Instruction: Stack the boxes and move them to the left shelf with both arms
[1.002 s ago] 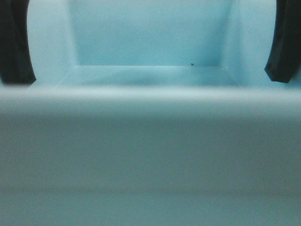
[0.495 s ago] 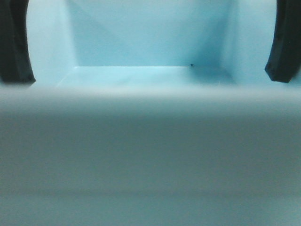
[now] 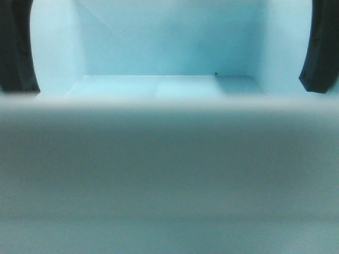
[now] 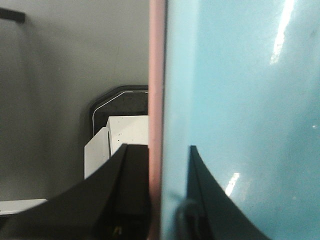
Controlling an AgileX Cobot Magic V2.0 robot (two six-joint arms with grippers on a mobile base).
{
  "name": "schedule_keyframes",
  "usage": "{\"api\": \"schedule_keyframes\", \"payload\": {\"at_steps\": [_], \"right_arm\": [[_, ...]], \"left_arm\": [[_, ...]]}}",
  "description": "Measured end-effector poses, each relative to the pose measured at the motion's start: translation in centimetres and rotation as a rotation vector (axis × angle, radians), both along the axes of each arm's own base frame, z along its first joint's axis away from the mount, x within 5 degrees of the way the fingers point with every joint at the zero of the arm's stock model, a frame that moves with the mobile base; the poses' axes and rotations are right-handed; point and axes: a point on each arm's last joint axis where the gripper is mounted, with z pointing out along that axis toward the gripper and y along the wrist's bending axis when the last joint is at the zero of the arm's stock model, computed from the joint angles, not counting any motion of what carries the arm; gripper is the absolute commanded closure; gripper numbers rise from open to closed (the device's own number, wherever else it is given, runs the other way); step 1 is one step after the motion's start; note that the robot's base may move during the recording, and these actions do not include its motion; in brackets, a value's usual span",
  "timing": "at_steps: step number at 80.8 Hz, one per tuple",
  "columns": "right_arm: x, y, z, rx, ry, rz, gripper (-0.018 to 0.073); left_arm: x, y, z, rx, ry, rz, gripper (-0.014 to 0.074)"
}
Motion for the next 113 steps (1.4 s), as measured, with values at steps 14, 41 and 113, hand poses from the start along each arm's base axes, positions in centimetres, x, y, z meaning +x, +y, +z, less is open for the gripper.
{"api": "schedule_keyframes", "payload": {"at_steps": [14,41,113], "right_arm": [[0.00,0.00,0.00,0.000,0.000,0.000,0.0503],[-0.03,-0.03,0.04,0.001,-0.001,0.000,0.0503],[-0.03,-0.03,0.04,0.001,-0.001,0.000,0.0503]], "left_arm": [[-0.02,0.00,0.00,0.000,0.002,0.000,0.0603],[-0.02,0.00,0.00,0.000,0.002,0.000,0.0603],[-0.04,0.00,-0.01,0.000,0.005,0.000,0.0603]]}}
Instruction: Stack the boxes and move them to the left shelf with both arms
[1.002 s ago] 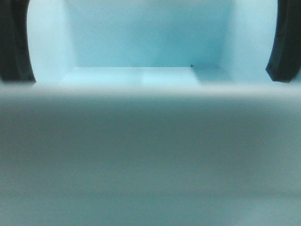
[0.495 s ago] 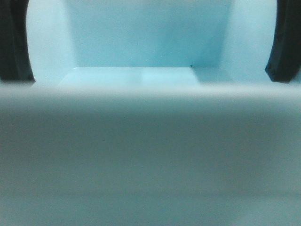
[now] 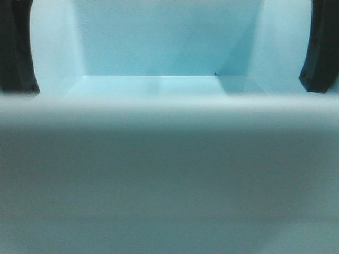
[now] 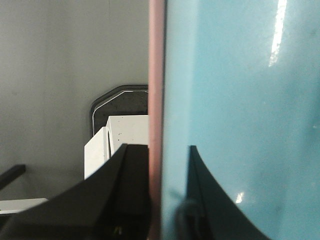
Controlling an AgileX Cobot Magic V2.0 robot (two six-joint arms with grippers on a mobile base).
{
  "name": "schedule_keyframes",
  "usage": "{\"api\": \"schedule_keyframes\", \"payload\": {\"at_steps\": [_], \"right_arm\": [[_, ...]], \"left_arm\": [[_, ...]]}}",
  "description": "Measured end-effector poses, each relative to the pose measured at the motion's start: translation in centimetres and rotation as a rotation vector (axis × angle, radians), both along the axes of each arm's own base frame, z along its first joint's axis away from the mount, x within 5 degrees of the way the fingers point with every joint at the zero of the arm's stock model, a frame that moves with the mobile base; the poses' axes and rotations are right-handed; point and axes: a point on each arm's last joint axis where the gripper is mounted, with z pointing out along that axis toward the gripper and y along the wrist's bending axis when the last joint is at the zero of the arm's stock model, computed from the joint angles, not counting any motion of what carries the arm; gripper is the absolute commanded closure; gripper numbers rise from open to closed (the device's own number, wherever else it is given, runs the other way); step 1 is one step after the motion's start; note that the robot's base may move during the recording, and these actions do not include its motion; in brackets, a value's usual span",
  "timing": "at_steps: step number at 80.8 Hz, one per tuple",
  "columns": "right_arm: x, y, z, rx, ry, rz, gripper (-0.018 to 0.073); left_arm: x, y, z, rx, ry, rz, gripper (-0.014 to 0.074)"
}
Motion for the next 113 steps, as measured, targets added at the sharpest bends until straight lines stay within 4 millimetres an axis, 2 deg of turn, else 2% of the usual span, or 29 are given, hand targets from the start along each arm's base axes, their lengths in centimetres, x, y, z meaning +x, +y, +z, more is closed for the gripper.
{"api": "schedule_keyframes", "payload": {"at_steps": [113], "right_arm": [[0.05,-0.04,0.01,-0.005,-0.006,0.000,0.0503]], "left_arm": [[0.05,-0.05,0.02,-0.006,-0.005,0.000,0.0603]]}}
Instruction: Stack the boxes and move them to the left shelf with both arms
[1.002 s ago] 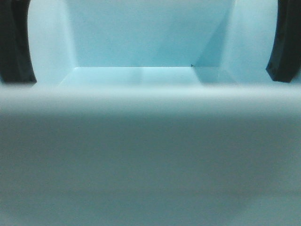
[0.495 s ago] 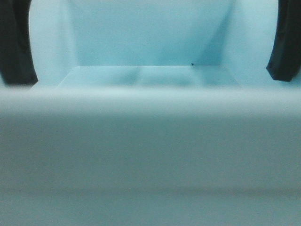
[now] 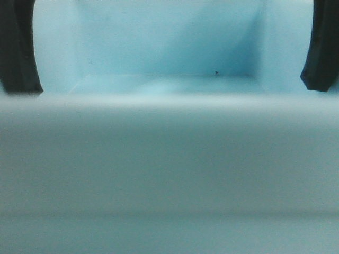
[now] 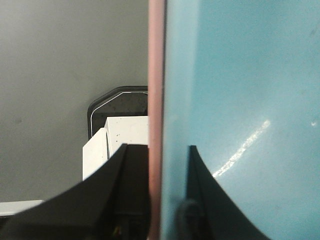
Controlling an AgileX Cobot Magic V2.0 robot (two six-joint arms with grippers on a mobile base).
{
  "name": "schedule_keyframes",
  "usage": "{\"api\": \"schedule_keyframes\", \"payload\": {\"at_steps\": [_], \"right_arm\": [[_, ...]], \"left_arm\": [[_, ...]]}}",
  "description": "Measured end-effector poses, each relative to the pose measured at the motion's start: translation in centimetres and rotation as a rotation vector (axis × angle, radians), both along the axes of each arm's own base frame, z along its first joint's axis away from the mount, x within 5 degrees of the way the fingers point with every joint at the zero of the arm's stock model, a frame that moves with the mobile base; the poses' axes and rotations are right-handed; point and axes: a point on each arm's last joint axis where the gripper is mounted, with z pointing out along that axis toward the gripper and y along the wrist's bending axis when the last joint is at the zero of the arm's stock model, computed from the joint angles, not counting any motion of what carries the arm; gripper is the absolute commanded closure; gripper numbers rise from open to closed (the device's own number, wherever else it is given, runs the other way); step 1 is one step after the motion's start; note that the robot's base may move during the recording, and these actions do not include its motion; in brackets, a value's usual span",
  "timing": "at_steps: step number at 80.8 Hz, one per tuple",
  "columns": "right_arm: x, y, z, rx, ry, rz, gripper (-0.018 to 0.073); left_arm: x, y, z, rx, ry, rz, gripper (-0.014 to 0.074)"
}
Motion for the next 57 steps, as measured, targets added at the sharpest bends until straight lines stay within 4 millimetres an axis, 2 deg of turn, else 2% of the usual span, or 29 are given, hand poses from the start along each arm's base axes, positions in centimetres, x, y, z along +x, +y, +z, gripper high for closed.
{"api": "schedule_keyframes", "payload": {"at_steps": [57], "right_arm": [[0.00,0.00,0.00,0.000,0.000,0.000,0.0503]], "left_arm": [[-0.14,-0.07,-0.01,-0.008,0.017,0.000,0.0603]]}}
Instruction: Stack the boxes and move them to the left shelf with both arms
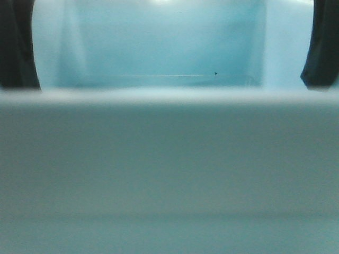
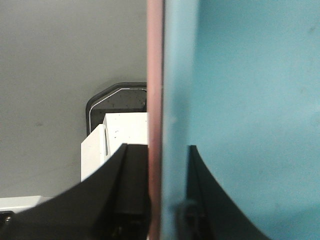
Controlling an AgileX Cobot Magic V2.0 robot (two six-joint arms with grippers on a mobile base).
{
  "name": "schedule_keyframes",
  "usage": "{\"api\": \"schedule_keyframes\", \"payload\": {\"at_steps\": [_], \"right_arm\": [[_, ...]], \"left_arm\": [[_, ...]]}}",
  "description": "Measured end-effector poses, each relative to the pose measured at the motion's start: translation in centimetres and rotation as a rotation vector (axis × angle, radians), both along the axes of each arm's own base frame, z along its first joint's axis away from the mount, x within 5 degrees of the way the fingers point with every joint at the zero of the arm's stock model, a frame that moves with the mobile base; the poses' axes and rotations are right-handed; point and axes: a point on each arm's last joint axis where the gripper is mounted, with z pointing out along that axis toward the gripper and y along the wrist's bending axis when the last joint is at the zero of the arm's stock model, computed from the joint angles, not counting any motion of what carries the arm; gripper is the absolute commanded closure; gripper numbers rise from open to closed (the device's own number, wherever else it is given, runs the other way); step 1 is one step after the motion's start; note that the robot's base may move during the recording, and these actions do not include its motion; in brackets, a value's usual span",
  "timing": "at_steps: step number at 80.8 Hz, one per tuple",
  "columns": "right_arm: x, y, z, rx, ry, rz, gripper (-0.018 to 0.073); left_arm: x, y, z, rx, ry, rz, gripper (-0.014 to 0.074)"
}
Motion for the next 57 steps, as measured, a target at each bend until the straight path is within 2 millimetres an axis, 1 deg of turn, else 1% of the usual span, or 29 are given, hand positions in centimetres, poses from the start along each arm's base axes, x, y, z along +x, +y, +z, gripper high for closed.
{"api": "schedule_keyframes", "payload": {"at_steps": [57], "right_arm": [[0.00,0.00,0.00,0.000,0.000,0.000,0.0503]], "left_arm": [[-0.18,-0.04,-0.07,-0.004,0.021,0.000,0.0603]]}}
